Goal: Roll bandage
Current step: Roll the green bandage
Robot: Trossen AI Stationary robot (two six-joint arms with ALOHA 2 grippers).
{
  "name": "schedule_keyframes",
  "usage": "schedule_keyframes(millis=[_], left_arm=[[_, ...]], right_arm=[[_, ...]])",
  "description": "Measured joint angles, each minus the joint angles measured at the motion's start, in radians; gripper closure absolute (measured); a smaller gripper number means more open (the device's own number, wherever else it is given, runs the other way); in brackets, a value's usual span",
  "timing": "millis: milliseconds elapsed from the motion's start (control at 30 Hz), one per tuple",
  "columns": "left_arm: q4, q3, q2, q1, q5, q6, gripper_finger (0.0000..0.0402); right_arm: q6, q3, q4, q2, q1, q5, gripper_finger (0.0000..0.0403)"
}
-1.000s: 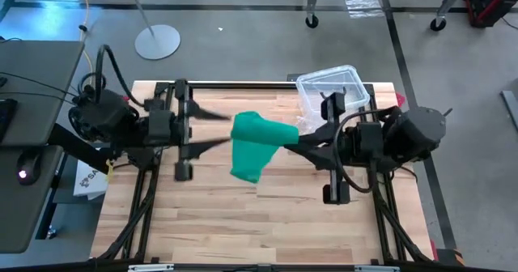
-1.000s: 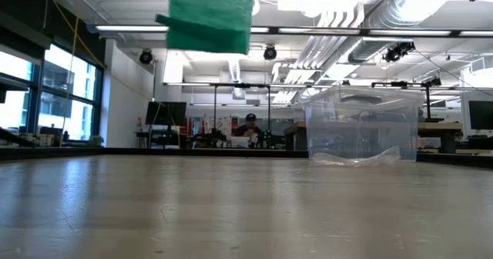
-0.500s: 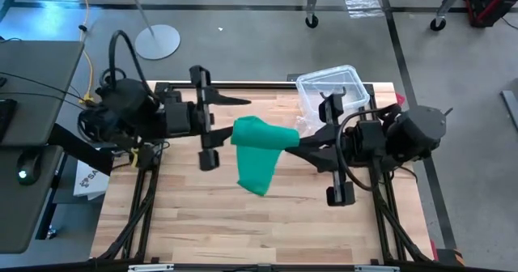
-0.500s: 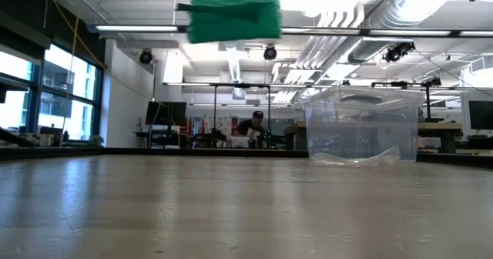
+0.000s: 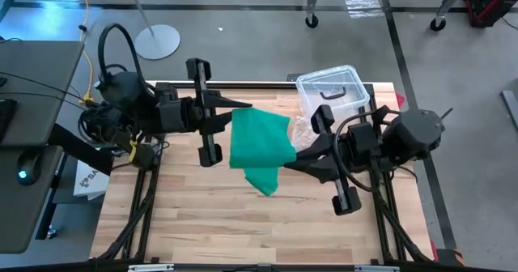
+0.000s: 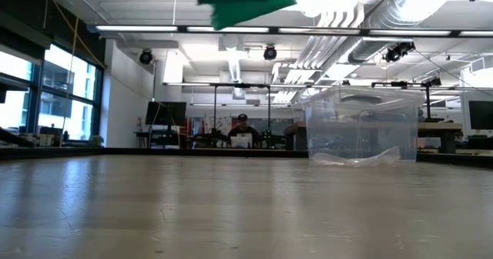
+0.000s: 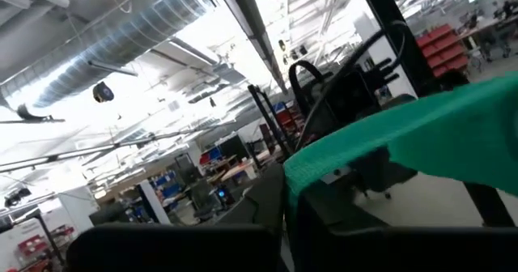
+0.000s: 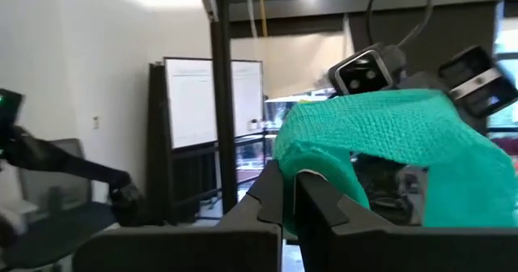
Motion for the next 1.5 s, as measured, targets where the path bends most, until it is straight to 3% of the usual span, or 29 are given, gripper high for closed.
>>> schedule_keyframes(millis=[200,500,700,900,1200,1367,1500], left_arm=[[-0.007,0.000,-0.001,0.024,0.003,-0.001,0.0399],[-0.199,0.000,-0.002,0.025,-0.001,-0.010,0.0391],[-0.284,0.000,-0.008,-0.011,-0.026,-0.057,0.0345],[-0.399,0.000,-0.039,-0.025,-0.142,-0.117,0.0291],[-0.658,0.000,-0.079,-0.058,-0.168,-0.251,0.0262],[-0.676,0.000,-0.069,-0.060,-0.151,-0.283,0.0260],[-0.596,0.000,-0.063,-0.057,-0.147,-0.278,0.0260]], right_arm=[[0.023,0.000,-0.012,0.000,0.000,-0.038,0.0402],[0.013,0.000,-0.009,0.000,0.000,-0.026,0.0402],[-0.020,0.000,-0.006,0.000,0.006,0.034,0.0402],[-0.040,0.000,-0.006,-0.005,0.018,0.097,0.0402],[-0.067,0.000,-0.013,-0.006,0.020,0.141,0.0402],[-0.075,0.000,-0.016,-0.006,0.020,0.139,0.0402],[-0.075,0.000,-0.013,-0.006,0.020,0.135,0.0402]])
